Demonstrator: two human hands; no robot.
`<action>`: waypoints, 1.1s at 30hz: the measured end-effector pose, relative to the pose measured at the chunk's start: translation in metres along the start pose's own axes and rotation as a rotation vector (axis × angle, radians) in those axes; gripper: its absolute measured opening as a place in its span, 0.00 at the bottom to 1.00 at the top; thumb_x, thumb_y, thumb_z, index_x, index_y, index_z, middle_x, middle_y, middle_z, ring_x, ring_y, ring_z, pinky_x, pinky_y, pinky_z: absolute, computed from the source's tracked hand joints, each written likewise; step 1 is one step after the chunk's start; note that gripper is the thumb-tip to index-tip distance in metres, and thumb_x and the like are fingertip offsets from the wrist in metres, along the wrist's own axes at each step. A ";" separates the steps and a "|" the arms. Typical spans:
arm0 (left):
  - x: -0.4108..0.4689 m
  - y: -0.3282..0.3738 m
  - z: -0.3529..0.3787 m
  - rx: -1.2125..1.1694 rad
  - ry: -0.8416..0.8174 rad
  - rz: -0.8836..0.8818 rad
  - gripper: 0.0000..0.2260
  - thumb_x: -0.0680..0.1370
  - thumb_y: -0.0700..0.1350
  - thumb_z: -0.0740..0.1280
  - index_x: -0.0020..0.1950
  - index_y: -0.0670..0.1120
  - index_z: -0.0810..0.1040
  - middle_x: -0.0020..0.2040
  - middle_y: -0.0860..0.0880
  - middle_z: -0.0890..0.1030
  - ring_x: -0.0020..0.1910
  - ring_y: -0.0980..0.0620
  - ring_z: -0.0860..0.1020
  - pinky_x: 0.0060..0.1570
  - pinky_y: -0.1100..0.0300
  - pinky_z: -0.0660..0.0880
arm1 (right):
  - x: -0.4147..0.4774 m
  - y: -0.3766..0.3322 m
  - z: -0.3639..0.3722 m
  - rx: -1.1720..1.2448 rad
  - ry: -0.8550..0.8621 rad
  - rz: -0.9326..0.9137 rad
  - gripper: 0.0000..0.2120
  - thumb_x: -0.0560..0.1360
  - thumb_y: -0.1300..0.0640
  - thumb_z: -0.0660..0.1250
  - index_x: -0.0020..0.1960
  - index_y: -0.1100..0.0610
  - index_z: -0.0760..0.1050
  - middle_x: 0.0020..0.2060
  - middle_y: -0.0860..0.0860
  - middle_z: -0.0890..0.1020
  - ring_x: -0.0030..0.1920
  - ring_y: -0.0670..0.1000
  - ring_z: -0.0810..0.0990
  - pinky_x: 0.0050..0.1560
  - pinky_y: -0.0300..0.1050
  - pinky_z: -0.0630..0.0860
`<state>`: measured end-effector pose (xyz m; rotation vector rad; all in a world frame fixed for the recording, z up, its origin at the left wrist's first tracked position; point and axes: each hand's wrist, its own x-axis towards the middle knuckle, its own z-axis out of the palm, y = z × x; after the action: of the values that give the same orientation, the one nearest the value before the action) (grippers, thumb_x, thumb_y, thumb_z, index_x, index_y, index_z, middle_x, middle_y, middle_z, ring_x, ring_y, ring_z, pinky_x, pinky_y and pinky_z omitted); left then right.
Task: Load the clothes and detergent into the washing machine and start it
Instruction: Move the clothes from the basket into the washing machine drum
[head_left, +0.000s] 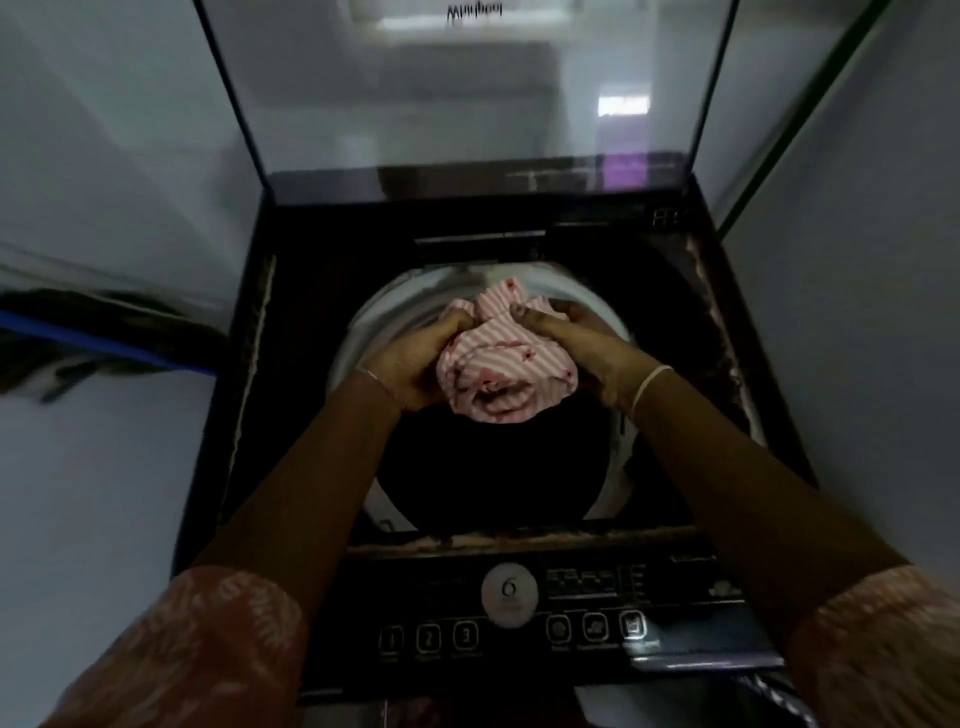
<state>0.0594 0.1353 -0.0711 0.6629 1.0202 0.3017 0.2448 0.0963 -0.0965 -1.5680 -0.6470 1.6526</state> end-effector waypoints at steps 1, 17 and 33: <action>0.006 -0.002 -0.008 0.053 0.007 -0.012 0.15 0.82 0.46 0.54 0.53 0.45 0.80 0.42 0.48 0.86 0.46 0.51 0.82 0.46 0.59 0.76 | -0.005 0.000 0.007 -0.039 0.009 0.012 0.45 0.58 0.38 0.80 0.69 0.53 0.69 0.63 0.48 0.77 0.59 0.52 0.79 0.62 0.53 0.75; 0.041 -0.029 -0.024 0.361 0.201 -0.261 0.13 0.78 0.39 0.56 0.34 0.44 0.68 0.30 0.45 0.72 0.29 0.49 0.71 0.29 0.63 0.73 | 0.012 0.033 0.011 -0.335 0.128 0.099 0.22 0.75 0.61 0.69 0.67 0.64 0.72 0.60 0.60 0.79 0.59 0.59 0.78 0.55 0.46 0.74; -0.012 0.014 0.109 0.169 0.058 0.205 0.13 0.81 0.48 0.57 0.63 0.46 0.75 0.60 0.48 0.79 0.59 0.48 0.77 0.57 0.55 0.72 | -0.104 -0.042 -0.046 0.028 0.293 -0.296 0.05 0.78 0.63 0.63 0.47 0.54 0.76 0.46 0.54 0.81 0.41 0.47 0.78 0.39 0.37 0.73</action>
<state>0.1485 0.0993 -0.0157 0.9192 1.0426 0.4182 0.2935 0.0320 -0.0058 -1.5690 -0.6591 1.1837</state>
